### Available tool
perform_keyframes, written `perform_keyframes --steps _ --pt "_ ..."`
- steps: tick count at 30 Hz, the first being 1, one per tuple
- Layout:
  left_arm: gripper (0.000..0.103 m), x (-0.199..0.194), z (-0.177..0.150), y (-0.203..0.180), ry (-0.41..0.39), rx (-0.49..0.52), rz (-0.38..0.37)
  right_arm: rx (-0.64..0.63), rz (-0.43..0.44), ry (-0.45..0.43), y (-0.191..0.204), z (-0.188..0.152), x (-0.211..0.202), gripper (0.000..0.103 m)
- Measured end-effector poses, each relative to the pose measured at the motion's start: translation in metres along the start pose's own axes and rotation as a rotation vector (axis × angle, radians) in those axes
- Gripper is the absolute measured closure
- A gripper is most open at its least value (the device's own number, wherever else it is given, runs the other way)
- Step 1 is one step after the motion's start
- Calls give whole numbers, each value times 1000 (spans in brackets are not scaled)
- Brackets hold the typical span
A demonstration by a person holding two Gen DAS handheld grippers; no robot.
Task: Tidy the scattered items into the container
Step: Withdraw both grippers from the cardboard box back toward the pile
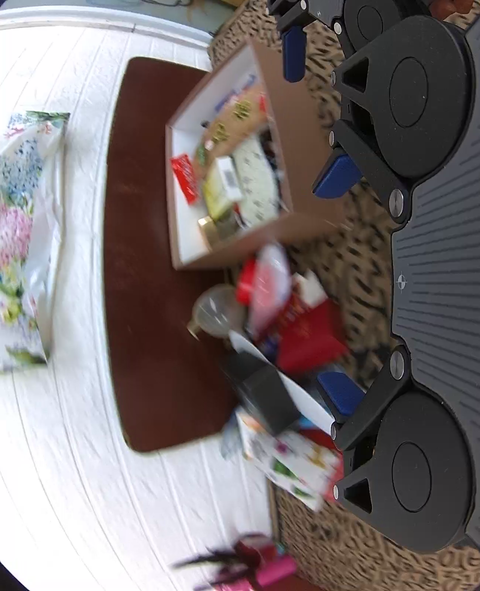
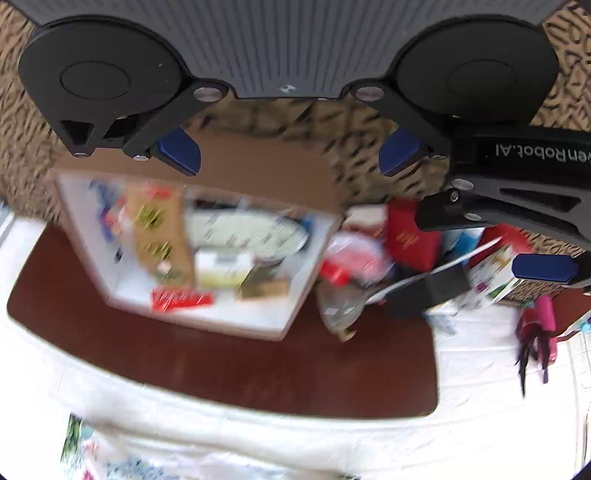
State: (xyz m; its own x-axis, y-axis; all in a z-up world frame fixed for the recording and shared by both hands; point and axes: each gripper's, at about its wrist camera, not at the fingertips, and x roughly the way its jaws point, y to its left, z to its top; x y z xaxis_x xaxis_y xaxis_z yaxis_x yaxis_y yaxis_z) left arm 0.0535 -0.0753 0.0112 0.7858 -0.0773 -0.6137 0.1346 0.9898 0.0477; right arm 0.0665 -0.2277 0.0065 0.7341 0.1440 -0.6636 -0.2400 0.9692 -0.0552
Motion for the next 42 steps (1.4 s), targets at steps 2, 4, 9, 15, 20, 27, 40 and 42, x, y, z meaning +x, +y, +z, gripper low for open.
perform_keyframes --steps 2,4,9,15,20,27,40,42 --pt "0 -11 -18 14 4 -22 25 20 17 15 17 -12 -4 1" --pt "0 -19 -33 29 9 -42 51 30 24 38 33 -22 -6 1" --pt "0 -33 -57 56 16 -63 101 40 31 64 67 -37 -8 1" --pt "0 -36 -68 77 17 -53 118 5 41 65 92 -41 -5 1" --pt "0 -28 -69 95 25 -52 118 12 36 62 106 -38 1 1" --pt "0 -13 -66 105 33 -51 78 22 4 83 114 -33 16 1" --pt "0 43 -59 129 105 -62 53 43 38 132 108 -24 71 1" --pt "0 52 -56 135 111 -61 51 44 68 136 108 -22 83 1"
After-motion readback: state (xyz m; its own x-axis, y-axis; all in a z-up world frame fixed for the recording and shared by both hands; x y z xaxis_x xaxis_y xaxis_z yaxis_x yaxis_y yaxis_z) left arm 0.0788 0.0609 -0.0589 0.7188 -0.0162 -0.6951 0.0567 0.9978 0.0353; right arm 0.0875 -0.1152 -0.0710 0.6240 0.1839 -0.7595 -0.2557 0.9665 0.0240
